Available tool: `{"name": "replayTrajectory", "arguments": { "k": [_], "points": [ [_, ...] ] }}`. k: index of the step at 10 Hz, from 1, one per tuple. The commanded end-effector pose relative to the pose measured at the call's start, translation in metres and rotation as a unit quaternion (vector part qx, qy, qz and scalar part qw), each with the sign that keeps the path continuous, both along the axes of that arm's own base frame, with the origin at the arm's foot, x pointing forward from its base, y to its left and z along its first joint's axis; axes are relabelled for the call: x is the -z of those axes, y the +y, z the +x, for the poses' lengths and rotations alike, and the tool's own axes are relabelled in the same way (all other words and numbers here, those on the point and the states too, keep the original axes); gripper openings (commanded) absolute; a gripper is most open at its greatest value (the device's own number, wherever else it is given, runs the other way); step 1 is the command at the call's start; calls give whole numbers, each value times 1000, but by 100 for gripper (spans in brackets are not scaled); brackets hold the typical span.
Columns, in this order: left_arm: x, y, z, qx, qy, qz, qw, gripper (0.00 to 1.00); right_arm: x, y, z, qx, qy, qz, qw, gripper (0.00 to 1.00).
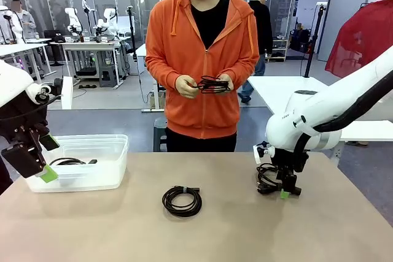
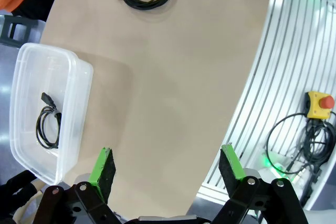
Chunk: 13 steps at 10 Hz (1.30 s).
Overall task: Organize and store the cables.
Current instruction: Place the Power Cable into the Organizing box.
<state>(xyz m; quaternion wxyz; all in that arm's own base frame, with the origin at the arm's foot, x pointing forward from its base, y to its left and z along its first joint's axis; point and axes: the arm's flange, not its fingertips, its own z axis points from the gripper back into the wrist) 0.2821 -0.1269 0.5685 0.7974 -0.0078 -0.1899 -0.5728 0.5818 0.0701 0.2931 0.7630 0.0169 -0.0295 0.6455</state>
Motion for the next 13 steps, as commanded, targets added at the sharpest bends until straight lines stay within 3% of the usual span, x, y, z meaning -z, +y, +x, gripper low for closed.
{"name": "replayTrajectory", "arguments": {
  "k": [1, 2, 4, 13],
  "points": [
    [0, -1, -1, 1, 0, 1, 1000, 100, 3, 0, 8, -8, 6, 14, 1000, 85],
    [0, -1, -1, 1, 0, 1, 1000, 100, 2, 0, 8, -9, 5, 13, 1000, 45],
    [0, -1, -1, 1, 0, 1, 1000, 100, 1, 1, 7, -9, 6, 10, 1000, 0],
    [0, -1, -1, 1, 0, 1, 1000, 100, -15, 3, 2, -14, 18, 21, 1000, 0]
  ]
}}
